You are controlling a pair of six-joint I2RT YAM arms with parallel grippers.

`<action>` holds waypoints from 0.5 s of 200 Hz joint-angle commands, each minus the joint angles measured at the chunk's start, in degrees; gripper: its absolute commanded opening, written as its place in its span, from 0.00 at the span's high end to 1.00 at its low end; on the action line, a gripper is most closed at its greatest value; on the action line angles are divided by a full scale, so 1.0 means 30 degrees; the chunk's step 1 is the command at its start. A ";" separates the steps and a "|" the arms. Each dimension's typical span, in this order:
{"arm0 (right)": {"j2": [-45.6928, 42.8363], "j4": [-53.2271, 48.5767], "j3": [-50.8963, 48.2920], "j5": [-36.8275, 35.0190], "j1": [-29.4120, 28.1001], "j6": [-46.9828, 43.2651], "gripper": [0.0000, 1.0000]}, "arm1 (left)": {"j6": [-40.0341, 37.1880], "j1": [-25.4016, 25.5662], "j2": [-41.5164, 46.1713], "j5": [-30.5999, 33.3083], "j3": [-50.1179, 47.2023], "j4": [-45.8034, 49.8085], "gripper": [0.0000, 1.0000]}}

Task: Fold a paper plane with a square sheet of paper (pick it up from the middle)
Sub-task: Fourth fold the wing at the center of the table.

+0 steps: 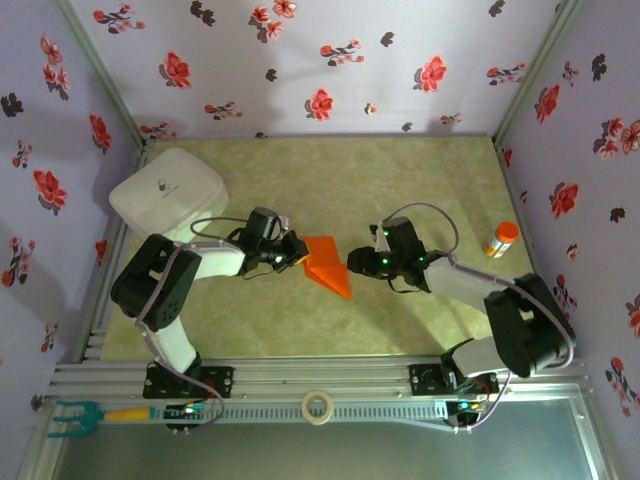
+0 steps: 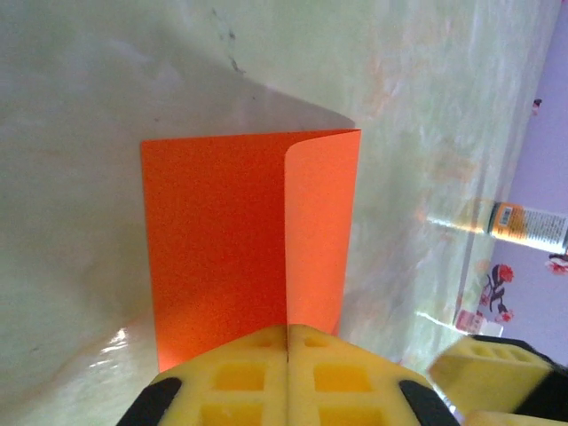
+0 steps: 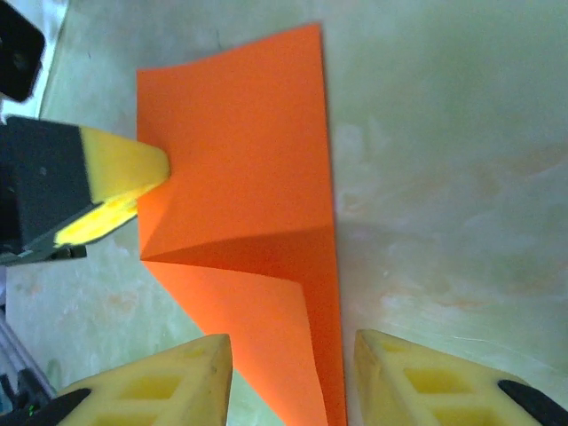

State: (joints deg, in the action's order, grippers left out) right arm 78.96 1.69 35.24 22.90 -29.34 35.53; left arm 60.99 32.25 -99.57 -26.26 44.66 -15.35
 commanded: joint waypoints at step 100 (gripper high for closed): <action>-0.2837 0.2190 -0.2435 -0.7720 -0.4953 -0.7251 0.48 | 0.0236 0.0105 0.0107 -0.0356 0.0181 -0.1221 0.81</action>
State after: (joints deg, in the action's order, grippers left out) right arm 70.19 6.74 27.03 3.11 -42.24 21.85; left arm 61.21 32.27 -98.15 -25.26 43.88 -16.84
